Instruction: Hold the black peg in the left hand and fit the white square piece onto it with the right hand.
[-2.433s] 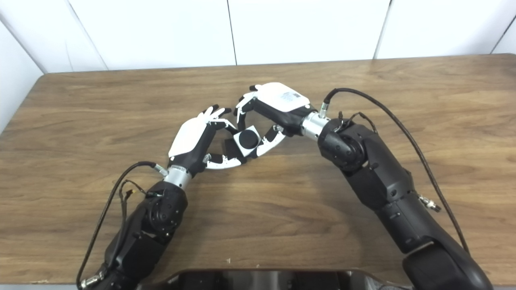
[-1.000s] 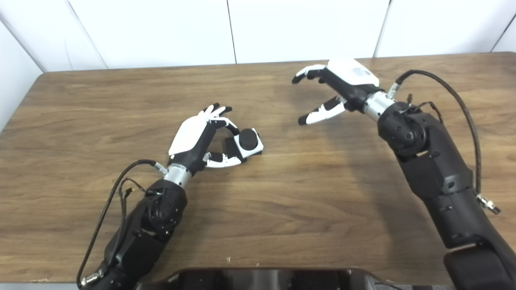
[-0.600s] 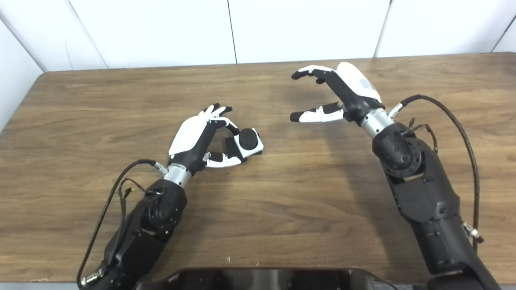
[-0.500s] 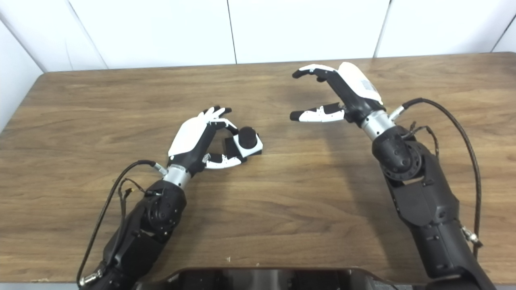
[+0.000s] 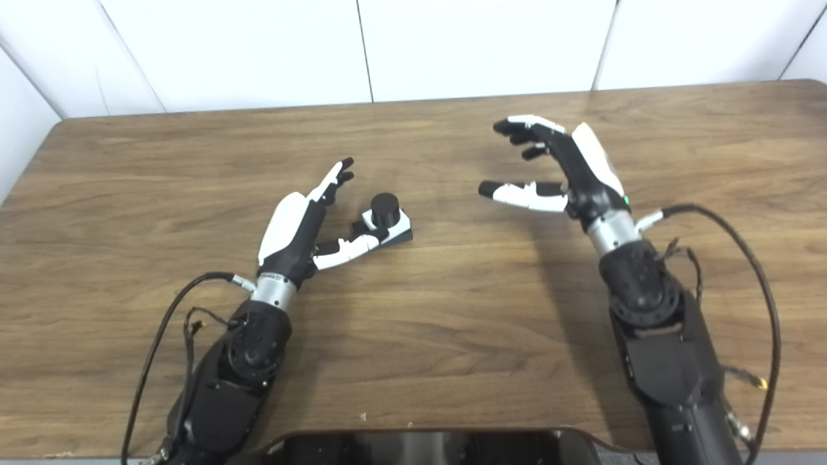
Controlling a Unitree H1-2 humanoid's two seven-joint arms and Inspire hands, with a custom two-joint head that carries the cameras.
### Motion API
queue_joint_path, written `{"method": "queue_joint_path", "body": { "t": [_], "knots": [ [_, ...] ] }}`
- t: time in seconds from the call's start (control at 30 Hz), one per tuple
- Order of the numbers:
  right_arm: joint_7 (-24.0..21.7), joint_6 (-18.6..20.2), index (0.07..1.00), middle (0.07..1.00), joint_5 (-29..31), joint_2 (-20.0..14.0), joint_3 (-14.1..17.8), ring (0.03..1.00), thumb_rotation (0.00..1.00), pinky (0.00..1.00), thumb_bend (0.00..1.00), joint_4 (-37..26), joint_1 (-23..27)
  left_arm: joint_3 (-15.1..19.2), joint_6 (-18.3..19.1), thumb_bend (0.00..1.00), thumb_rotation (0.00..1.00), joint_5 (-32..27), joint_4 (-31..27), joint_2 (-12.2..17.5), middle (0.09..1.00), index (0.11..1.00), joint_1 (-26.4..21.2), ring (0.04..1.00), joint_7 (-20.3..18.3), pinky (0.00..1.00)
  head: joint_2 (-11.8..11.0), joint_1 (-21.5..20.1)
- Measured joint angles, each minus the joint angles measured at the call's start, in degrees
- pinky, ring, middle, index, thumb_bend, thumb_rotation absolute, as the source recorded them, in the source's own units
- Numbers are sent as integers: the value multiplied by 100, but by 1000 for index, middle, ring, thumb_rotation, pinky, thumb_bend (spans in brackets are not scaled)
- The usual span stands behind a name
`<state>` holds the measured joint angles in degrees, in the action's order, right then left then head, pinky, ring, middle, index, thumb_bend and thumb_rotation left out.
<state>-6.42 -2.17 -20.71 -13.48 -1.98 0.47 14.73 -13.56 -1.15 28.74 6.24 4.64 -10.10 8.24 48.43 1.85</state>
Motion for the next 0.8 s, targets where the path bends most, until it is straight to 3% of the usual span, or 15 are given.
{"method": "queue_joint_path", "body": {
  "t": [0.17,0.33,0.43,0.6,0.67,0.8],
  "knots": [
    [229,0,724,764,232,291,124,764,372,687,635,-188,-268,498,-413,497,149,-750,-35,-416,715,699,125,672,239,542,-79,-26],
    [380,20,711,732,481,568,187,697,334,621,628,-369,-452,1019,-557,442,268,-1660,-290,-1126,689,679,472,656,470,549,-123,-35],
    [476,113,706,722,669,823,229,684,302,598,593,-452,-586,1224,-549,390,252,-2055,-463,-1426,673,658,665,633,529,507,-123,-18],
    [573,121,695,719,696,982,211,692,306,598,576,-453,-729,1383,-544,375,189,-2263,-601,-1433,639,624,700,595,528,480,-106,0],
    [614,121,692,713,697,995,206,682,302,586,570,-453,-734,1412,-544,451,108,-2305,-664,-1429,622,537,713,580,525,472,-97,17],
    [637,121,690,705,711,1003,174,671,306,574,566,-453,-758,1407,-533,487,73,-2387,-693,-1446,607,498,769,571,462,466,-79,18]
  ]
}}
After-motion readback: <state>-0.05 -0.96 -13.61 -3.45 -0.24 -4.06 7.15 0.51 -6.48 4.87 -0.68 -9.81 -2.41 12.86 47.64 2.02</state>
